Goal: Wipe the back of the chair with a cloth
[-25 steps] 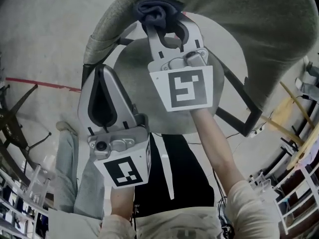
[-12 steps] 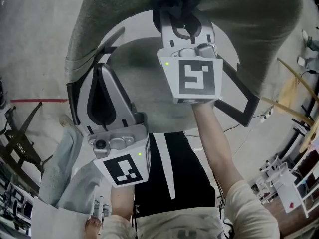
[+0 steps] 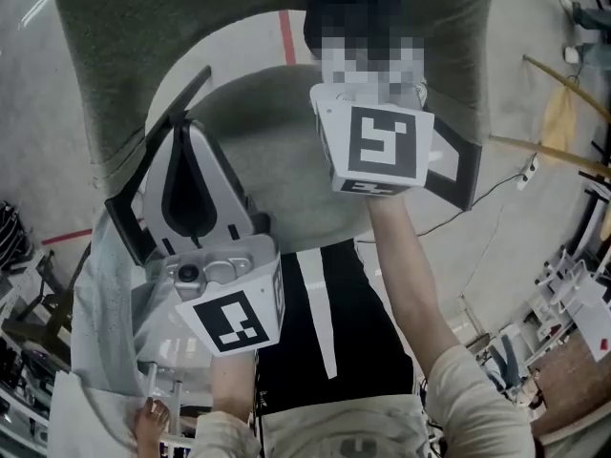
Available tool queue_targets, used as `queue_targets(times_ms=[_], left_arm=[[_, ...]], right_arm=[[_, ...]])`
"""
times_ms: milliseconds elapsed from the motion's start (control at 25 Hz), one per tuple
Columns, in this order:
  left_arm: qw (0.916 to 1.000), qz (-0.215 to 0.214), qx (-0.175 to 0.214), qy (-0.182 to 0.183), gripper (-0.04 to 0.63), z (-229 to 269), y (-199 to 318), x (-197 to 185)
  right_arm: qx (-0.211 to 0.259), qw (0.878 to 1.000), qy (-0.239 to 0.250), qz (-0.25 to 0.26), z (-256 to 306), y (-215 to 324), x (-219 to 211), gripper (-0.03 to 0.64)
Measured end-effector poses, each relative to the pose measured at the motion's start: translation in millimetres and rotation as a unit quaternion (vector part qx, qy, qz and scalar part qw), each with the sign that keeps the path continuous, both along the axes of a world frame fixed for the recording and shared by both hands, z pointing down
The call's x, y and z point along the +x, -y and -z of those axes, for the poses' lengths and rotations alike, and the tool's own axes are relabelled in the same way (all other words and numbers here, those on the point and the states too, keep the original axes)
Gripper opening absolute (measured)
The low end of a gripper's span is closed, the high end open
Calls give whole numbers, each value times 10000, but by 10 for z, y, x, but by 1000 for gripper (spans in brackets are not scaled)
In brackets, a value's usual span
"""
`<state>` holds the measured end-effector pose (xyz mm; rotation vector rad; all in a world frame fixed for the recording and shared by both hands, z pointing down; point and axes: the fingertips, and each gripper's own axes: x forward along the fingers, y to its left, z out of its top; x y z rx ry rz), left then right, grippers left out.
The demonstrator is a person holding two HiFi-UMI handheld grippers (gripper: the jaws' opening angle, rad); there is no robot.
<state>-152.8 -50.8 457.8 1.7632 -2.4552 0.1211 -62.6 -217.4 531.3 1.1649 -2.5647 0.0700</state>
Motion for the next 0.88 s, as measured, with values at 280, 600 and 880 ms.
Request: queue_targets(times_ms=[280, 600, 880], left_arm=[[9980, -627, -23, -11, 15, 27, 323, 315], [9910, -1336, 118, 7, 15, 106, 370, 682], [9828, -1843, 85, 40, 15, 145, 387, 971]], right_arm=[[42, 9965, -107, -833, 49, 171, 622, 54], [21, 9841, -166, -1769, 82, -42, 1223, 54], [-99, 9675, -141, -2524, 15, -274, 1613, 54]])
